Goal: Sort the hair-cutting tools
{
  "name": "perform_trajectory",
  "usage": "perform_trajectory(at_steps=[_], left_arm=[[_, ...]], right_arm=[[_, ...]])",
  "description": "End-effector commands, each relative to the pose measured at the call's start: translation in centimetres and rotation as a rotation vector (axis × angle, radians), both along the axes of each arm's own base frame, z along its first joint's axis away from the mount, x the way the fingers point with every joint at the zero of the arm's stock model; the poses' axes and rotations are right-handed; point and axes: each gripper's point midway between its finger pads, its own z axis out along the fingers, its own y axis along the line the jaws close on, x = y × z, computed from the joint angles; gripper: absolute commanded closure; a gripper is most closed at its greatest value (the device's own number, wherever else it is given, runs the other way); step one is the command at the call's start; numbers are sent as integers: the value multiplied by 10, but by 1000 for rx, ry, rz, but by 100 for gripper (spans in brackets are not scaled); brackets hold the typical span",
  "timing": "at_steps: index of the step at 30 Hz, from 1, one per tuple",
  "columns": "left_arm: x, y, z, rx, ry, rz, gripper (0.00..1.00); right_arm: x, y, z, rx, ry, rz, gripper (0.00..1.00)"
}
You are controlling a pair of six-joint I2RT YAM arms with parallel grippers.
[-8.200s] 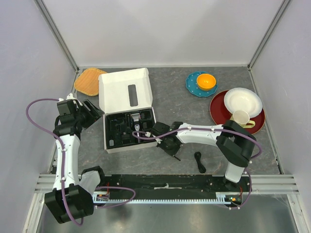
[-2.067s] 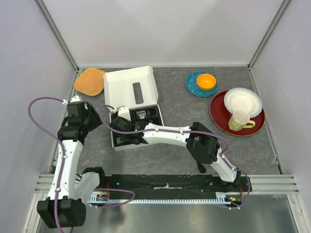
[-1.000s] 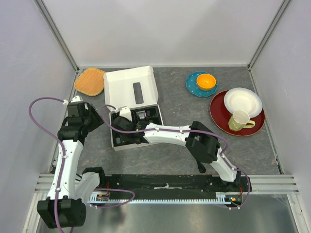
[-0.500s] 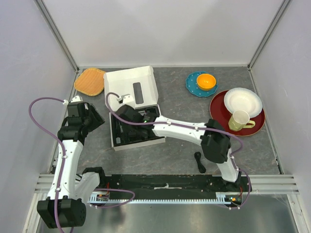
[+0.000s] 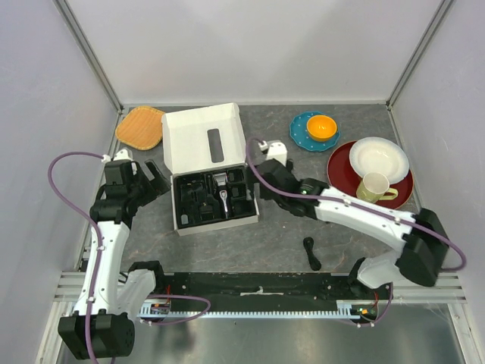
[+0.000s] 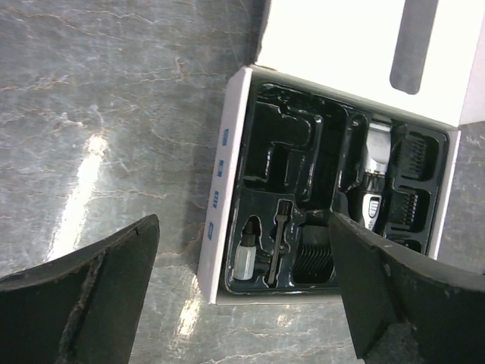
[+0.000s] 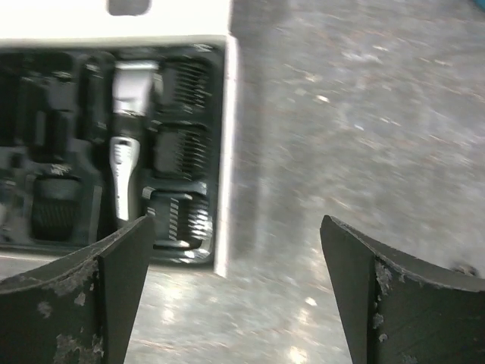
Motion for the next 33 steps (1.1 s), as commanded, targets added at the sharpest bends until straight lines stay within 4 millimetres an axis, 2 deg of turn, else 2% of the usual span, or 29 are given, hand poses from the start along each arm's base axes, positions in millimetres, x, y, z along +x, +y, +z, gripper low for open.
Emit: perform_trajectory(at_steps=[1,2,4,5,7,8,9,11,17,21,25,33], left_arm=[[5,-16,7,-28,-61,-107,0],[5,-17,8,-30,-72,-111,0],[5,-18,8,-38,-76,-115,0],[5,-19,8,-42,-78,-120,0],[5,-22,7,-53,-77,-128,0],[6,-21,7,-55,-77,-126,0],[6,-22,7,-57,-76,-126,0],[5,-23,5,-64,-70,-131,1],[6,-24,2,-73,-61,-130,2],[5,-25,2,-74,-62,-131,2],[5,-24,3,-73,-64,-124,2],[4,-24,3,-75,-65,-126,3]], right_arm=[[-12,-59,5,-52,-47,-92,2],[-19,-75,-6,-93,-22,-116,2],[-24,-93,-9,-75,3,-175,2],[-31,-107,-21,-112,41,-203,2],[-37,-127,-31,-105,70,-315,2],[-48,-136,-50,-139,113,-315,3],[-56,-134,-58,-128,151,-290,4],[-70,-146,-78,-148,210,-317,5],[-102,-148,-106,-72,348,-326,7],[-118,-155,-128,-44,429,-390,7],[-131,-152,-147,-36,510,-389,10],[-164,-151,-169,-5,658,-369,34]])
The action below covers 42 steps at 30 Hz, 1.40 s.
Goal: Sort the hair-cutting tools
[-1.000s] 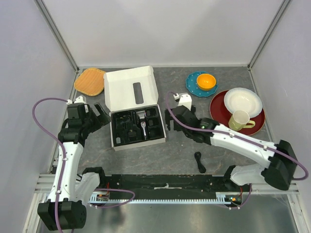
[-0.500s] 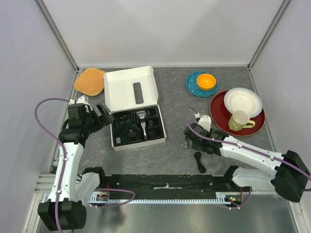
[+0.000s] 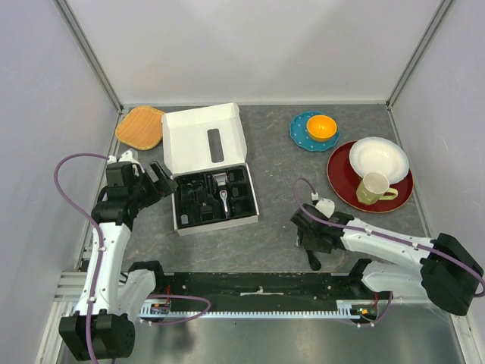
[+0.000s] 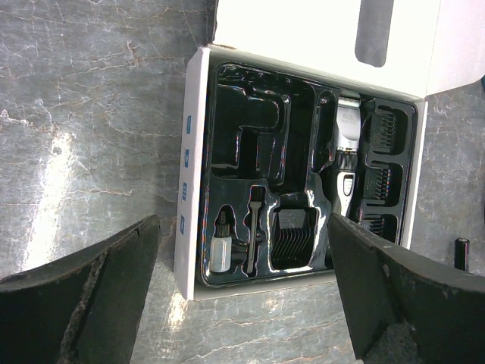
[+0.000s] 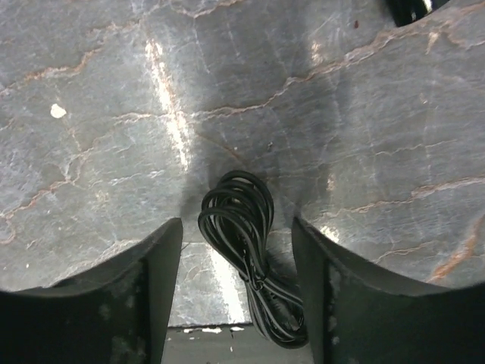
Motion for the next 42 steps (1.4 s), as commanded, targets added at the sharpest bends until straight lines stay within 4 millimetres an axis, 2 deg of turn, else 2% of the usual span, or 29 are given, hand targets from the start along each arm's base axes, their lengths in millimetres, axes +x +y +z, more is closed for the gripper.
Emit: perform_trajectory(at_steps=[1,3,4,6,7,9,10,12,13,15,16,17,18,20,21,22,23,24,27,29,31,32,33,38,39,41,42], left_arm=[[5,-1,8,6,-49,-21,3],[5,-2,8,4,-50,-21,3],[4,-2,9,3,-55,-24,3],[4,-3,9,0,-55,-24,3],[5,-3,10,-2,-58,-24,3],[5,-4,10,-4,-60,-27,3],[5,-4,9,-6,-60,-30,3],[5,-4,8,-8,-57,-31,3],[5,-4,8,-8,-56,-31,4],[6,-4,8,-6,-54,-33,4],[6,-4,8,-6,-54,-31,4],[7,-3,7,-5,-51,-26,4],[7,-3,7,-5,-51,-28,4],[7,-3,7,-3,-49,-26,4],[7,-2,6,-1,-48,-22,4],[7,-1,6,0,-47,-17,4],[7,1,6,4,-47,-10,4],[7,2,7,6,-50,-5,4],[8,5,7,10,-50,16,5],[7,7,5,12,-46,28,5],[7,8,6,14,-45,38,6],[6,10,5,21,-40,48,6],[6,12,5,24,-39,55,6],[4,25,8,60,-48,125,6],[2,26,9,64,-48,135,6],[0,31,11,78,-57,164,6],[-1,30,12,75,-60,165,6]], right_arm=[[-17,8,-7,88,71,-22,40],[-17,7,-7,92,65,-13,48],[-14,7,-5,83,48,0,58],[-7,10,0,78,21,16,68],[4,15,8,85,-18,18,77],[14,21,15,73,-52,51,82],[28,31,30,90,-103,56,87],[44,41,47,96,-160,80,89],[61,55,69,132,-229,83,90],[78,70,92,165,-301,114,90],[95,87,121,225,-372,119,90],[101,98,130,233,-395,167,90],[116,118,161,303,-469,186,90],[128,141,175,321,-505,278,90],[140,161,205,379,-574,310,90],[149,173,201,365,-576,350,90],[151,187,208,373,-591,432,90],[163,206,220,394,-630,473,90],[177,243,237,436,-702,613,90],[181,263,250,478,-756,691,88],[184,280,253,488,-787,788,87],[186,289,264,508,-820,820,86],[186,297,257,510,-813,868,86],[193,323,257,537,-856,966,86],[196,327,248,532,-851,981,86],[196,335,248,539,-877,1021,86],[198,339,240,534,-870,1034,86]])
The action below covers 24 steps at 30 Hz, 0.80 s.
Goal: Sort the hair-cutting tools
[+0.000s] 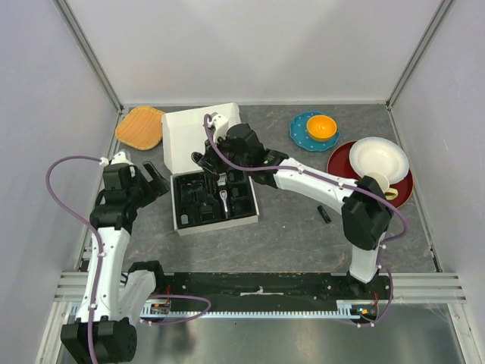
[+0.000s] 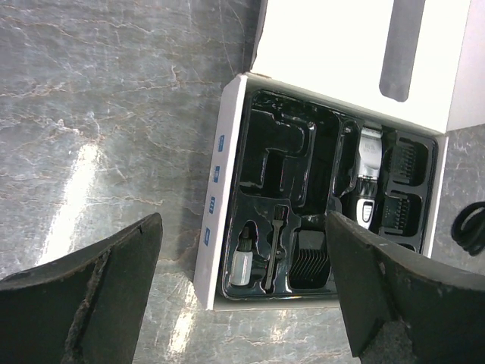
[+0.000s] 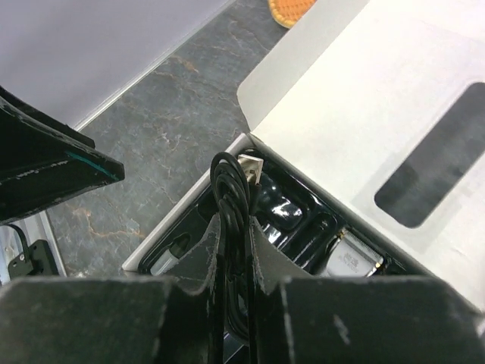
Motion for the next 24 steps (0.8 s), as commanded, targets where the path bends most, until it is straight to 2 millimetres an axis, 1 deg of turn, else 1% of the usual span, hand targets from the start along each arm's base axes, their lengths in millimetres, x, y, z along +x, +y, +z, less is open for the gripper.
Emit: perform_trajectory(at_steps=[1,4,5,6,7,8,10,11,13,14,15,16,17,18,19,20,22,23,24], left_arm=[[-4,17,11,40,-44,105,6],[-6,22,15,52,-60,133,6],[-7,23,19,55,-77,139,6],[-7,24,18,57,-76,147,6],[-8,27,19,66,-80,162,6],[-9,28,21,66,-86,168,6],[-9,28,21,67,-86,169,6],[-9,28,21,66,-88,171,6],[-8,27,21,63,-85,164,6],[-8,27,19,61,-80,165,6],[-8,26,18,61,-72,159,6],[-7,26,17,59,-71,155,6],[-7,26,16,60,-66,154,6],[-7,25,15,57,-63,149,6],[-7,24,16,56,-65,148,6],[-7,24,15,55,-60,145,6],[-6,24,14,56,-57,146,6],[-7,25,13,56,-54,149,6],[-6,25,14,57,-57,146,6]], right_arm=[[5,28,23,64,-146,130,86],[9,38,12,61,-159,158,86],[12,42,4,55,-155,163,86],[12,45,0,54,-154,174,86],[9,47,-4,54,-150,202,85],[8,52,-13,45,-145,223,85],[5,57,-18,51,-142,261,85],[-1,62,-28,56,-120,310,84],[-6,69,-30,84,-122,359,82],[-8,73,-40,86,-102,380,82],[-11,77,-45,91,-91,393,82],[-8,80,-43,104,-99,396,81],[-7,84,-54,100,-81,400,81],[-7,87,-56,106,-74,403,81],[-6,91,-53,116,-82,409,80],[-5,94,-64,106,-73,411,79],[-1,97,-71,79,-85,395,77],[1,98,-79,62,-83,387,76],[4,97,-81,51,-92,376,74]])
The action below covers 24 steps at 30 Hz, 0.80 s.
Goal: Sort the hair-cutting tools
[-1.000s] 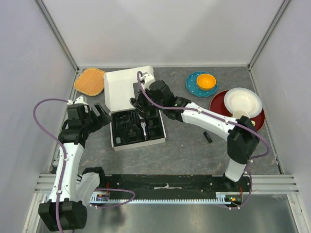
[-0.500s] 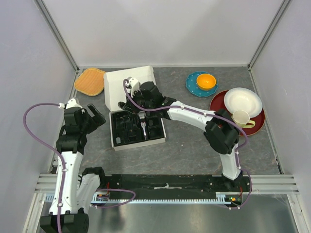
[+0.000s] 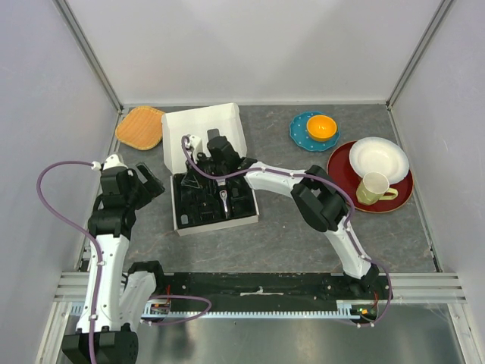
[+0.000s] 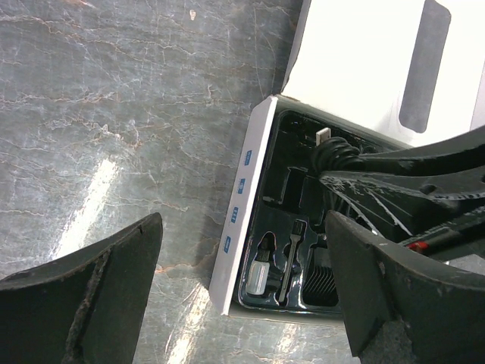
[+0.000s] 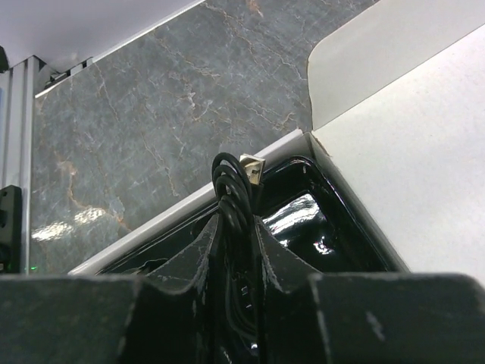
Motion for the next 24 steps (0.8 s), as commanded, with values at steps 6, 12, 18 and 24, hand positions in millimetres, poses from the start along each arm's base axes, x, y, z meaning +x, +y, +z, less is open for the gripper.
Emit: perform_trajectory(at_steps=[6,12,18,24], left_arm=[[2,3,1,-9,-7,25,6],[3,3,0,-8,-4,24,6],[2,3,-1,-8,-1,24,6],[2,3,0,-9,-2,23,6]], right_arm=[[14,10,1,-12,-148,-3,64],[19,10,4,-31,-150,-23,63],[11,15,12,-2,-124,-10,67],[-4,29,-23,-12,-53,-32,77]])
